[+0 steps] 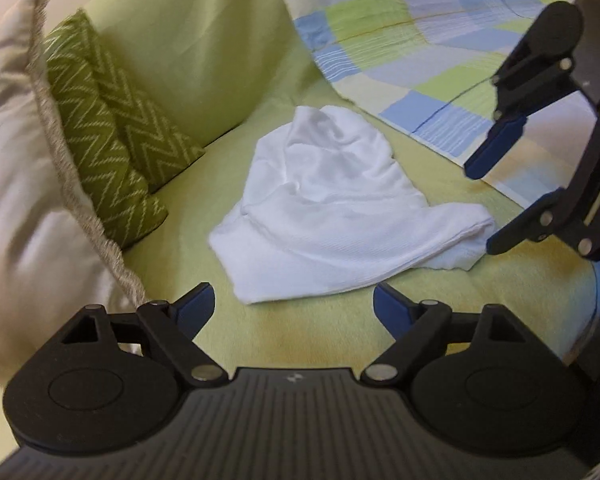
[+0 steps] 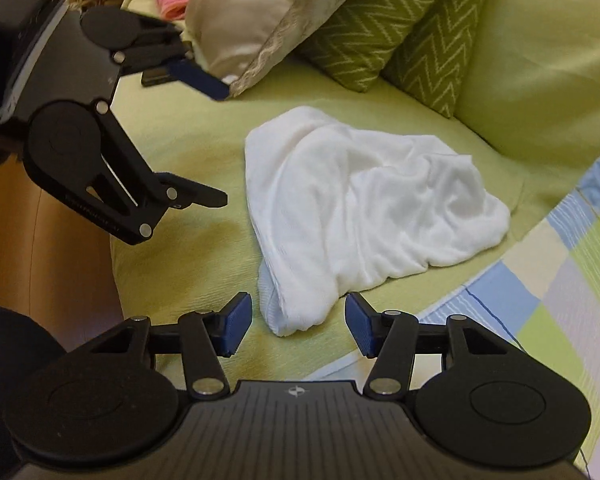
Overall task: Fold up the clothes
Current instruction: 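Grasp the white cloth edge with the right gripper while the left gripper grasps beside it, then carry the cloth onto the plaid bed sheet and open both grippers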
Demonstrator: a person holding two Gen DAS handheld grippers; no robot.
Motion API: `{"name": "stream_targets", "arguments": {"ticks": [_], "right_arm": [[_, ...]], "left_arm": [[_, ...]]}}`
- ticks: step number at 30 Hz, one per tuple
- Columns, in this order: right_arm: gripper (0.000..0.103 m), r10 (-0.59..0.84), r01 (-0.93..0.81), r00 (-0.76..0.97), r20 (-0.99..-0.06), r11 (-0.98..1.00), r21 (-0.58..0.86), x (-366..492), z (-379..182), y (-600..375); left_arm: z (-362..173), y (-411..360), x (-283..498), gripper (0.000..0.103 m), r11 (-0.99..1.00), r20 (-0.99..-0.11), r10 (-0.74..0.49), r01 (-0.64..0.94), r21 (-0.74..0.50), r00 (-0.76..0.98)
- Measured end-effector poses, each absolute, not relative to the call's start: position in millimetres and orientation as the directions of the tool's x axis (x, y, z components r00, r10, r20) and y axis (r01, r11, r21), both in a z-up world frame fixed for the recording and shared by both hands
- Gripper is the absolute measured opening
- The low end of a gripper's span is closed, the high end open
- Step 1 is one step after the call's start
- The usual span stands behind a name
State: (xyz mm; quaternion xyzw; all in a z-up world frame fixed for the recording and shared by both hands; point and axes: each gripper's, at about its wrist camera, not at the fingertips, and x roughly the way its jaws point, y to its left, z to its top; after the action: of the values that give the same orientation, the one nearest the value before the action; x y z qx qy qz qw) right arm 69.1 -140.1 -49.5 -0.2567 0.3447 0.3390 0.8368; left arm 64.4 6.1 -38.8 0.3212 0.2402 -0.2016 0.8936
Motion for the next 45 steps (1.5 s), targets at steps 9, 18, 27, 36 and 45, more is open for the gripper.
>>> {"name": "stream_targets", "arguments": {"ticks": [9,18,27,36,45], "right_arm": [[0.008,0.456,-0.698,0.583,-0.672,0.704,-0.129,88,-38,-159],[0.008,0.468,-0.623,0.703,-0.536,0.768,-0.146,88,46,-195],[0.008,0.389,-0.492,0.832,-0.395,0.847,-0.202,19,137,-262],[0.008,0.261,-0.341,0.924,-0.279,0.892,-0.295,-94,224,-336],[0.009,0.088,-0.179,0.940,-0.329,0.950,-0.257,-133,232,-420]], "left_arm": [[-55,-4,90,0.085,0.549,-0.556,-0.311,0.623,0.557,0.771],[-28,-40,124,0.007,0.488,-0.489,-0.196,0.517,0.703,0.850],[109,-77,77,0.006,0.502,-0.363,-0.358,0.505,0.702,0.860],[212,-137,-15,0.006,0.497,-0.324,-0.597,0.655,0.569,0.734],[212,-228,-43,0.009,0.297,-0.462,-0.726,0.838,0.458,0.510]]}}
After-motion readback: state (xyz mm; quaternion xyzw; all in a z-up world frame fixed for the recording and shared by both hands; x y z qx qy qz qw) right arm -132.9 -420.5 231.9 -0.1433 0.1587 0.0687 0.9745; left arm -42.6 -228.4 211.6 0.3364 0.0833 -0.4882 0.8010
